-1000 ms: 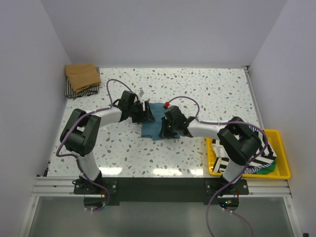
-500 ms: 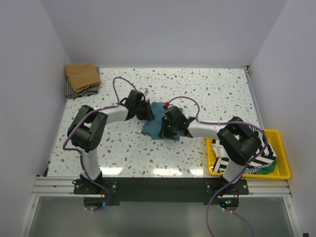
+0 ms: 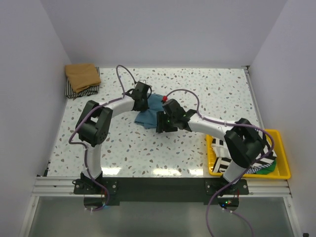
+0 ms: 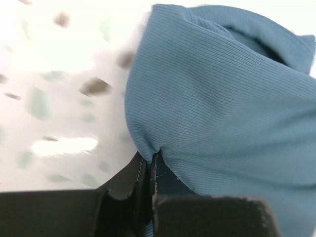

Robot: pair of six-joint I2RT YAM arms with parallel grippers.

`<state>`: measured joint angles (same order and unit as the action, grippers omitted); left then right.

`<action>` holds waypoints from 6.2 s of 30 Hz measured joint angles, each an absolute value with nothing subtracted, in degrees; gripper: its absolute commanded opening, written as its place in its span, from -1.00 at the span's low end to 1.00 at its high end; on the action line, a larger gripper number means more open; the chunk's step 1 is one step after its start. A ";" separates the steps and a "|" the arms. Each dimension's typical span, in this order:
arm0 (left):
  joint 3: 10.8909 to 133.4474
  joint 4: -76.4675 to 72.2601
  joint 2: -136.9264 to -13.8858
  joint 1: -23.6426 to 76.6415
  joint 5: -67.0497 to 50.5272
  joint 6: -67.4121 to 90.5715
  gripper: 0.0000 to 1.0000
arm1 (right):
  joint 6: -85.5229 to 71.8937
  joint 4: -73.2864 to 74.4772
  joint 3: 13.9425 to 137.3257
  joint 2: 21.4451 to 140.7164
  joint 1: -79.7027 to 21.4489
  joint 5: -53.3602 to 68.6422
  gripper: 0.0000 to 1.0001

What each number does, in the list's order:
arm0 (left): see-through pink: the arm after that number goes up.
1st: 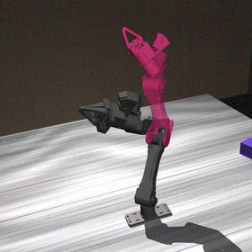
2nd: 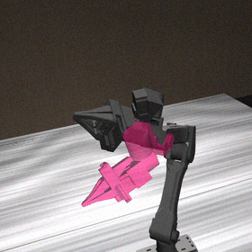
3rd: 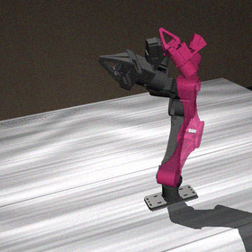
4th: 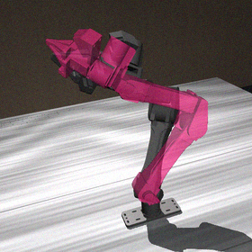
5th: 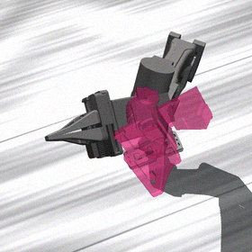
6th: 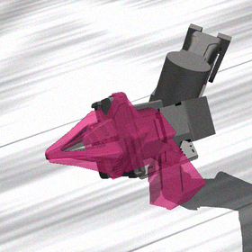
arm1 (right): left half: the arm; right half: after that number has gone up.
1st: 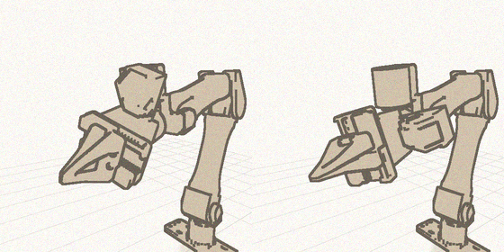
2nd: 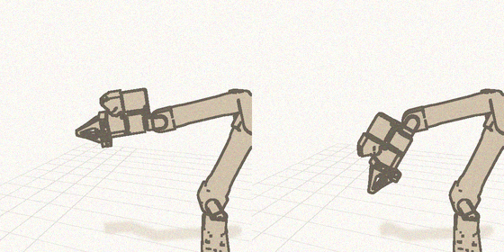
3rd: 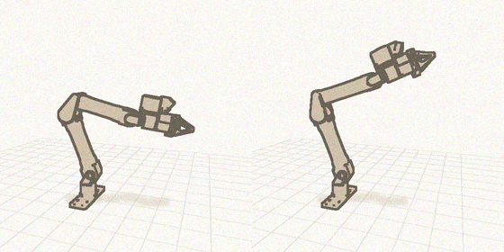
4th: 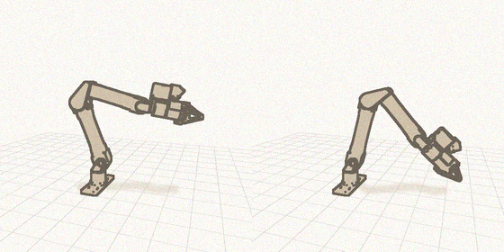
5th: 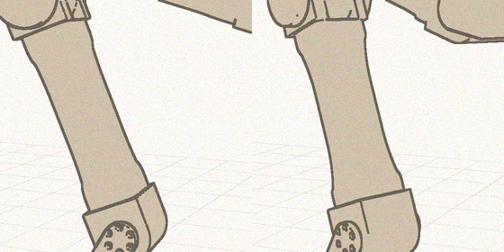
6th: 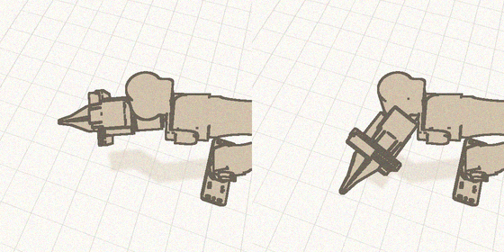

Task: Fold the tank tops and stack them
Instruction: Neatly place the folded tank top to the corner, then grab the tank top from the pile, then move the tank top to the center of the board

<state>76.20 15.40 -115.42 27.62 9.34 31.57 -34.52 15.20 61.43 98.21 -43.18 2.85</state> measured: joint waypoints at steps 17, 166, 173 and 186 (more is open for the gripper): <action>105.91 29.52 -133.80 11.49 36.56 16.36 -1.00 | -31.81 20.91 64.40 92.47 -43.18 1.06 0.11; 51.62 14.20 -63.16 51.40 -1.41 30.46 0.50 | -43.70 53.82 66.26 59.90 -0.67 -20.56 -1.00; 51.64 14.96 -59.02 48.95 0.67 30.92 0.48 | -38.79 51.24 88.23 58.81 -1.91 -8.69 -1.00; 55.64 18.55 -54.65 42.06 4.12 30.94 0.48 | -40.49 37.36 104.20 69.41 -25.04 -0.23 -1.00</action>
<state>55.64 18.55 -54.65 42.06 4.12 30.94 -40.49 37.36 104.20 69.41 -25.04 -0.23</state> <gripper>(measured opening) 0.742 0.014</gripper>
